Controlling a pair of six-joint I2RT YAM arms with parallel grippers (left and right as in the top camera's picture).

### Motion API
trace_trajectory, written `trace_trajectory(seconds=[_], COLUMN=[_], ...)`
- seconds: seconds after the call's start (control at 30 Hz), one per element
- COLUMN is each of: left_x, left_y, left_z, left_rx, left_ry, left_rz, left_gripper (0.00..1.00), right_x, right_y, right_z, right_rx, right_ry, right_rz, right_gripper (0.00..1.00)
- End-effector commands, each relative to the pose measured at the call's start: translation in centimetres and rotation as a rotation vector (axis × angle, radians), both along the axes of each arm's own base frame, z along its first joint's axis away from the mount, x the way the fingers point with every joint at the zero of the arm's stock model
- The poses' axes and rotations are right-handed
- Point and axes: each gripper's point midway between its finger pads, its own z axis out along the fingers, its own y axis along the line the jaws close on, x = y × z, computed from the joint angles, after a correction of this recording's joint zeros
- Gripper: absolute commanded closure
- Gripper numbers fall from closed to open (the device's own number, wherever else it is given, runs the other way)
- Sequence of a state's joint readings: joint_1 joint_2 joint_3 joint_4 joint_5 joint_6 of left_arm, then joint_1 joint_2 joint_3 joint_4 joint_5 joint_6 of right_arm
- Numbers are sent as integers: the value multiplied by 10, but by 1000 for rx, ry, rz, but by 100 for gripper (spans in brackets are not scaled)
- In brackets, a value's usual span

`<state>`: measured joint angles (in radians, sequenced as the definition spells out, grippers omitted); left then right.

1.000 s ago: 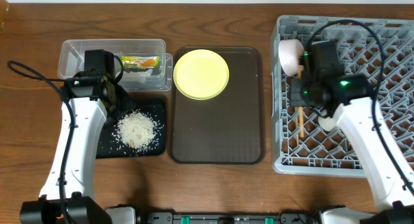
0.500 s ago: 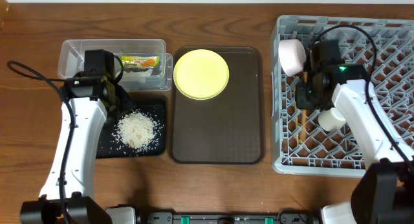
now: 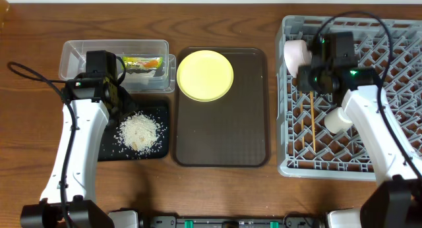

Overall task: Sort waste into correct bins and load items into the dishwasher rack
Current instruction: 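Reach the right gripper to the yellow plate edge and grasp it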

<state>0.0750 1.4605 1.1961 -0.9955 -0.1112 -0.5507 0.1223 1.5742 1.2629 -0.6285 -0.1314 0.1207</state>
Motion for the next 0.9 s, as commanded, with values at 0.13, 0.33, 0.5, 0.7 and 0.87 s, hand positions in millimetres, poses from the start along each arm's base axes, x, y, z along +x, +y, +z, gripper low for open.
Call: trace_trajectory(seconds=[0.13, 0.33, 0.5, 0.7, 0.87], left_x=[-2, -1, -1, -2, -1], left_y=[2, 2, 2, 2, 2], left_z=[1, 1, 1, 1, 1], left_rx=[3, 3, 3, 3, 3], left_ry=[1, 0, 0, 1, 0], left_rz=[12, 12, 12, 12, 12], left_gripper=[33, 33, 33, 33, 33], right_x=[5, 8, 15, 19, 15], right_y=[92, 133, 148, 178, 185], right_z=[28, -21, -72, -120, -153], right_rx=[154, 73, 44, 72, 72], right_ry=[-125, -64, 8, 45, 94], right_rz=[253, 272, 167, 147, 110], right_gripper=[57, 53, 53, 55, 57])
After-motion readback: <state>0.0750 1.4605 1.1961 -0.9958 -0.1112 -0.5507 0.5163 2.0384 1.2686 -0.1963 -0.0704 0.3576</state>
